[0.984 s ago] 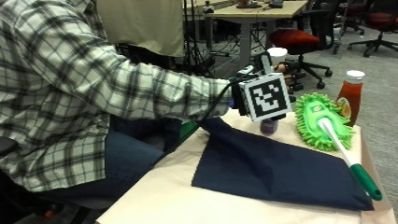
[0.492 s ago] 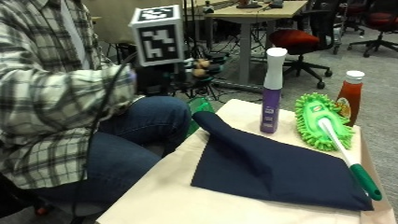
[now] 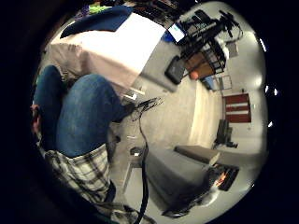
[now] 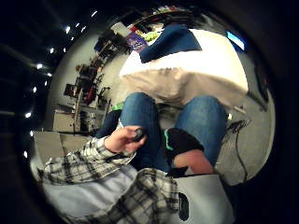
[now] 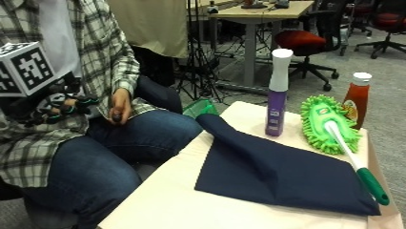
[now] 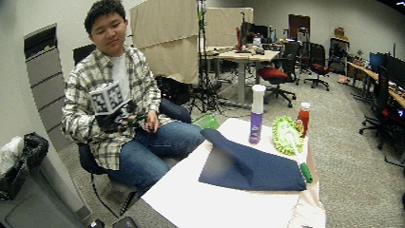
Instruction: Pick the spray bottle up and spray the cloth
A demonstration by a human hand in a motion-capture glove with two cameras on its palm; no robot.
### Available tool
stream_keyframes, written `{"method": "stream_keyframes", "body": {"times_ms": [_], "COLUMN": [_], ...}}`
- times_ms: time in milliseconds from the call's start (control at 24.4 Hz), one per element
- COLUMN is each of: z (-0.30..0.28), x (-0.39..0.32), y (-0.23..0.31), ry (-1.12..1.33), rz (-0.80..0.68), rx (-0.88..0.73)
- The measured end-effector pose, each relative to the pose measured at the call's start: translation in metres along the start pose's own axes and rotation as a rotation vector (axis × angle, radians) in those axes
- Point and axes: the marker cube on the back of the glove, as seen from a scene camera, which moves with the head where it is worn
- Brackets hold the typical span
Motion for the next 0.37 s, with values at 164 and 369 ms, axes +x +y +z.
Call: {"method": "stream_keyframes", "body": {"times_ms": [164,369], "z": [0.031,0.071], "x": [-0.001,0.002], "y": [0.044,0.07], "ry": [-0.014,-0.054], "rz": [0.047,0.107], "rx": [-0.017,-0.107]}}
